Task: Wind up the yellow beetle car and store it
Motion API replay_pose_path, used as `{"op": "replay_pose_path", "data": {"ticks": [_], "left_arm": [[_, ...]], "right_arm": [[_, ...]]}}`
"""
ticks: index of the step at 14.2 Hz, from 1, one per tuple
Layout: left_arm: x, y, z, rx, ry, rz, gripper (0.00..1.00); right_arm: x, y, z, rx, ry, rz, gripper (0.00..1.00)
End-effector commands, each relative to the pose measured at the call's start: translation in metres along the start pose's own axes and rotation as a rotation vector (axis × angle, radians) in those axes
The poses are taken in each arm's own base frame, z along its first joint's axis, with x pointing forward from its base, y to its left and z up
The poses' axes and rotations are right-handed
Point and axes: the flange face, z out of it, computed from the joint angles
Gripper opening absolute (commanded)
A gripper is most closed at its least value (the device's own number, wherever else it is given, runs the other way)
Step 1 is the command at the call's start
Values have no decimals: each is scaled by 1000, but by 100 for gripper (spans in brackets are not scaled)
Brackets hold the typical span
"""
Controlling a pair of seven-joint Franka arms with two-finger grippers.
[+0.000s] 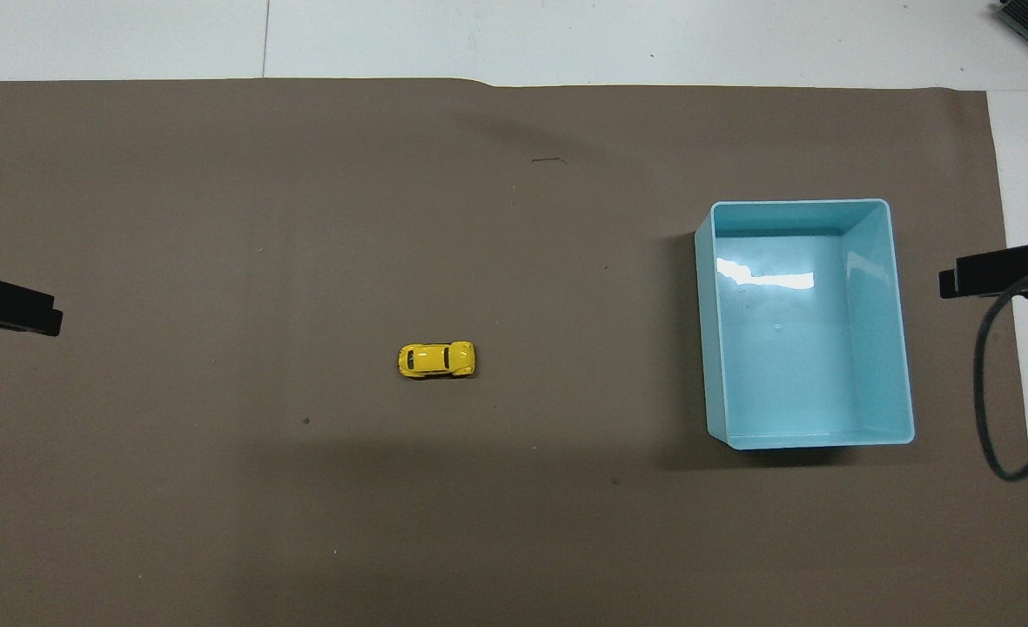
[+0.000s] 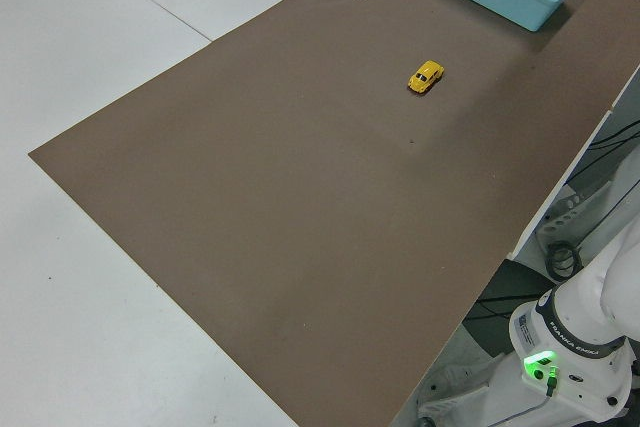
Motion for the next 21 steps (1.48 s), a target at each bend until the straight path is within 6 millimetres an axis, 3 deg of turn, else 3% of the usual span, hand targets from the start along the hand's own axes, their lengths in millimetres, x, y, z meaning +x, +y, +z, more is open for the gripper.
{"op": "replay_pose_path", "data": {"ticks": [1,6,12,16,19,21], "left_arm": [[-7,-1,-3,9,-7,-4,100],[-5,2,-3,11,3,13,100],[1,12,3,-21,-4,259,100],[10,34,8,-26,24,522,100],[25,63,23,-26,12,677,100],[29,82,22,-18,45,825,100]], "right_arm": [[-3,-4,4,-23,-48,7,100],[-7,1,-4,-54,-34,7,100],[-11,8,-11,-33,-20,22,100],[-11,9,-11,-33,-19,24,100],[-11,9,-11,-33,-19,24,100],[-11,9,-11,-33,-19,24,100]]}}
